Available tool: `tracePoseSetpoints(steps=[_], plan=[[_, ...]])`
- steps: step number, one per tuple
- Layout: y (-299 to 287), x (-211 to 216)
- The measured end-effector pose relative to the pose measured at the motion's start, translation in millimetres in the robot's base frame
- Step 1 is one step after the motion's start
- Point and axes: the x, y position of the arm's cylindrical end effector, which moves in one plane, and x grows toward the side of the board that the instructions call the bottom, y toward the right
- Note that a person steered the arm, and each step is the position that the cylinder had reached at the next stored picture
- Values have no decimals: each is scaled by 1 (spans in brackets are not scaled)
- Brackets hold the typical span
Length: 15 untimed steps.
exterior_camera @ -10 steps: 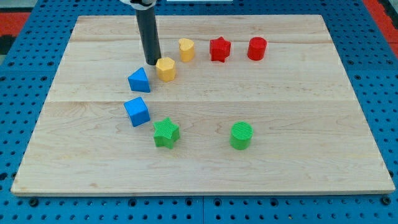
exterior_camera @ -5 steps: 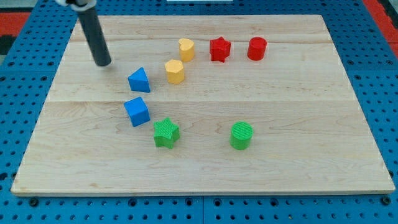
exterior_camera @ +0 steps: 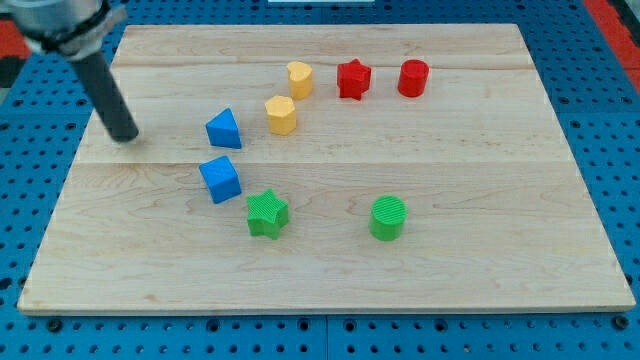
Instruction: Keep the blue triangle underneath the yellow hexagon
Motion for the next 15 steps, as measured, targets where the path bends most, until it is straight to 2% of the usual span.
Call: tracePoseSetpoints(steps=[1, 2, 3, 4, 5, 6, 7, 9, 11, 13, 15], plan=[[42, -24], [95, -13], [123, 6], [127, 18], [80, 18], [72, 28], [103, 36], [110, 70], [118, 57], [168, 58], [159, 58]])
